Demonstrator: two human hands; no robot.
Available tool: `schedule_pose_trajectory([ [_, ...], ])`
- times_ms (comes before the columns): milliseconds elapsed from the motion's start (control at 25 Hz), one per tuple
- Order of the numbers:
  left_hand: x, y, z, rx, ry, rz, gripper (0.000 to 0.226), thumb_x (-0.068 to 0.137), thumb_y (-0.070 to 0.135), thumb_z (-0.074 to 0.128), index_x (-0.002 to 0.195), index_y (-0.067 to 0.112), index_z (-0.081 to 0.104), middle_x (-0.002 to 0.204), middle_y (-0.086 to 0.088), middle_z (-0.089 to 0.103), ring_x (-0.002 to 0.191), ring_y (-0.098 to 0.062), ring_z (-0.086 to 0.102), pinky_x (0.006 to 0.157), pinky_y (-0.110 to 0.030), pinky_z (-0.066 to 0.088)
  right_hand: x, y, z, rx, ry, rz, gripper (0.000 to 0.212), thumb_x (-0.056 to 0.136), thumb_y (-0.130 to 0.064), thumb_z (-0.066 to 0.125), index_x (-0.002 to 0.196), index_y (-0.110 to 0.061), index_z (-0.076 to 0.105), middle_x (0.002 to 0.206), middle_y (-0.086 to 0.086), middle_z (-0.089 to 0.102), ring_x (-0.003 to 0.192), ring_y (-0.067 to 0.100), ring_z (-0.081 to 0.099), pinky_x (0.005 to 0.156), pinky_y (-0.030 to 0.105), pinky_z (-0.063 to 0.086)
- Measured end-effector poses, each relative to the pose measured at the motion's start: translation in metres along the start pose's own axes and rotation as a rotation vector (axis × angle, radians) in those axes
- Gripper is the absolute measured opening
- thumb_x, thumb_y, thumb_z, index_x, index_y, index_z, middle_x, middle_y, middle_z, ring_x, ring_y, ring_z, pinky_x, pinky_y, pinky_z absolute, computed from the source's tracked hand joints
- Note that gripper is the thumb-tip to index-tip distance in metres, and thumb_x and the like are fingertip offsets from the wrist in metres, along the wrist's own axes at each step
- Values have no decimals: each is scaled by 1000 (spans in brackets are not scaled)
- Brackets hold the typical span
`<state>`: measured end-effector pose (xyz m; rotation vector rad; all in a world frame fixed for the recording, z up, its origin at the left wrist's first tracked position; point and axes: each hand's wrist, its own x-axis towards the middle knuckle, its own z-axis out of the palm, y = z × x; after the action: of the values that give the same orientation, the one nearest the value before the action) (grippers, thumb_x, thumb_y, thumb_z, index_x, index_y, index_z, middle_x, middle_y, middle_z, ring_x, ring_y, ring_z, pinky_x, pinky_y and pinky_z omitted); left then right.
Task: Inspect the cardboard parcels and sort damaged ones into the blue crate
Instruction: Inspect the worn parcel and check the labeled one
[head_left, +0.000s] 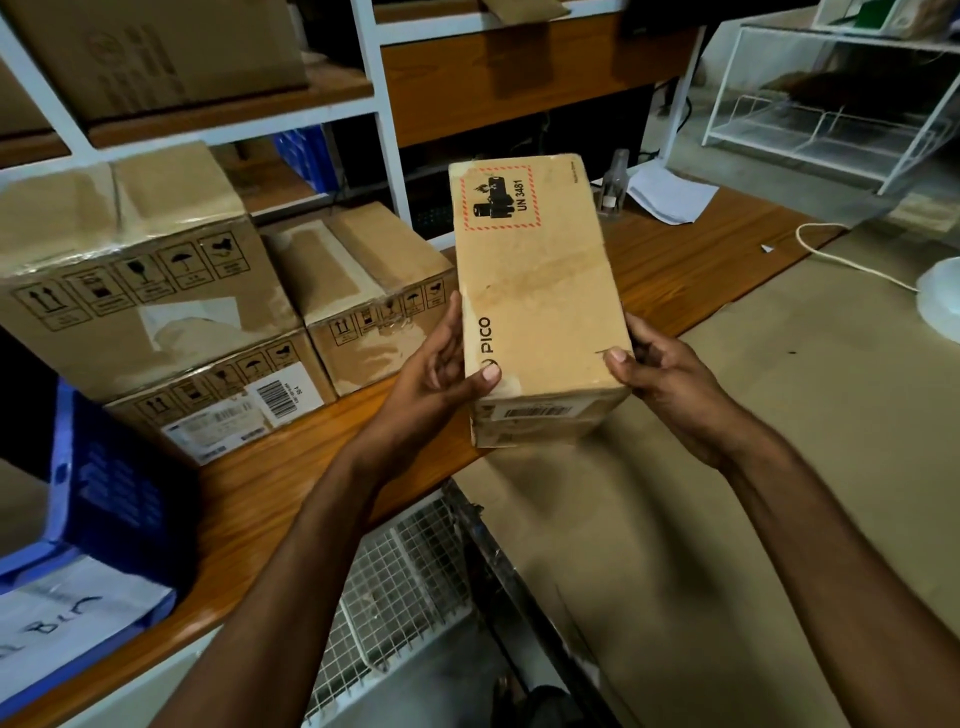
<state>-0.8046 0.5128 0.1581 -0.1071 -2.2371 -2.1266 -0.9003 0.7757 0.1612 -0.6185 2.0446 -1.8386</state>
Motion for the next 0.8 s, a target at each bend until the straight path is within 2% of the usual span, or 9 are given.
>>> schedule_pose_trajectory([
  [120, -2, -3, 3, 20, 71, 7, 78, 104, 13, 56, 164, 33, 10, 154, 21, 44, 134, -3, 54, 100, -24, 53, 2, 7, 2, 73, 95, 27, 44, 108, -21, 48, 152, -25, 48, 132, -10, 69, 124, 9, 64, 95, 23, 53],
  [240, 1, -5, 8, 43, 162, 73, 67, 106, 21, 54, 164, 30, 20, 168, 7, 30, 144, -11, 46, 109, -34, 51, 8, 9, 2, -21, 183, 1, 39, 109, -24, 49, 147, -30, 53, 132, -9, 69, 123, 13, 64, 102, 37, 54],
  [320, 6, -3, 15, 23, 170, 76, 68, 105, 16, 55, 164, 25, 22, 168, 5, 31, 143, -7, 47, 107, -30, 51, 8, 9, 3, -154, 308, -15, 38, 108, -21, 49, 146, -28, 55, 134, -7, 67, 124, 14, 62, 106, 41, 51],
  [400, 9, 1, 28, -19, 151, 66, 72, 102, 15, 61, 163, 29, 24, 164, 4, 38, 139, -4, 51, 102, -29, 54, 2, 5, 4, -401, 508, -83, 40, 106, -16, 52, 145, -24, 56, 140, -4, 62, 127, 16, 58, 101, 30, 47],
  [480, 13, 3, 44, -3, 159, 71, 76, 98, 22, 71, 160, 36, 29, 160, 3, 44, 134, -3, 54, 101, -34, 56, -6, -6, 7, -640, 648, -167, 40, 104, -16, 56, 143, -25, 57, 151, -3, 52, 137, 17, 49, 102, 29, 42],
  [560, 18, 6, 62, 122, 171, 132, 79, 93, 27, 78, 158, 37, 34, 160, 7, 41, 138, 2, 47, 103, -27, 53, -6, -15, 15, -730, 609, -207, 41, 105, -38, 53, 144, -24, 56, 157, -2, 46, 144, 18, 40, 113, 39, 39],
  [640, 23, 6, 71, 193, 113, 202, 82, 91, 30, 79, 160, 31, 34, 163, 13, 34, 146, 1, 36, 112, -27, 46, -1, -20, 24, -779, 443, -102, 67, 101, -66, 40, 155, -26, 44, 165, 0, 35, 153, 19, 27, 123, 48, 26],
  [720, 26, 0, 68, 60, 47, 199, 66, 97, 22, 72, 156, 26, 43, 162, 13, 38, 148, -5, 37, 116, -33, 44, 3, -18, 23, -794, 385, -38, 80, 95, -77, 30, 161, -31, 31, 170, -2, 23, 157, 17, 17, 127, 50, 16],
  [800, 31, -12, 63, -104, 218, 49, 49, 103, 13, 61, 150, 24, 51, 157, 4, 47, 143, -15, 47, 101, -34, 56, 2, -13, 6, -739, 405, -58, 83, 92, -80, 26, 161, -34, 30, 170, -6, 23, 156, 12, 18, 126, 49, 18],
])
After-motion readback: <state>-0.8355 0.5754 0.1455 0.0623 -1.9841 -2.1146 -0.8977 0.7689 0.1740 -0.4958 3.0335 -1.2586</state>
